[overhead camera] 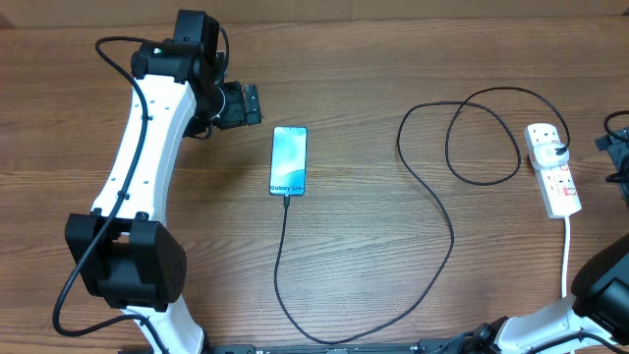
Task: Plug charger to phone and switch on socket
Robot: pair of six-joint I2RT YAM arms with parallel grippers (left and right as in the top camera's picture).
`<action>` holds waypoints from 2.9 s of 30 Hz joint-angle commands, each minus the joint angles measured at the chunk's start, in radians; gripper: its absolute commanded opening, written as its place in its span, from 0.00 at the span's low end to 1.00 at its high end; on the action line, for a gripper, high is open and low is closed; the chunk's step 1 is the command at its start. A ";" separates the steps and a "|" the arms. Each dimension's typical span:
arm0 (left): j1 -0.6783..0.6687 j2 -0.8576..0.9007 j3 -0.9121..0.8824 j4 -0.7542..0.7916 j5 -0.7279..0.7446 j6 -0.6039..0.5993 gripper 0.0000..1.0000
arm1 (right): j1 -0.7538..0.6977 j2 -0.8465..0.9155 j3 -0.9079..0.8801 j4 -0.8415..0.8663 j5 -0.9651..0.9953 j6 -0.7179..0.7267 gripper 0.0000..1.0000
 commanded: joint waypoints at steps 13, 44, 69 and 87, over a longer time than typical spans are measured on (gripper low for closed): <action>0.004 -0.016 0.007 -0.002 -0.010 -0.001 1.00 | 0.001 0.032 -0.071 0.027 -0.044 0.004 1.00; 0.004 -0.016 0.007 -0.002 -0.010 -0.001 1.00 | 0.001 0.127 -0.159 0.208 -0.001 -0.121 1.00; 0.004 -0.016 0.007 -0.002 -0.010 -0.001 1.00 | 0.001 0.128 -0.160 0.207 -0.082 -0.163 1.00; 0.004 -0.016 0.006 -0.002 -0.010 -0.001 1.00 | 0.001 0.128 -0.160 0.236 -0.078 -0.162 1.00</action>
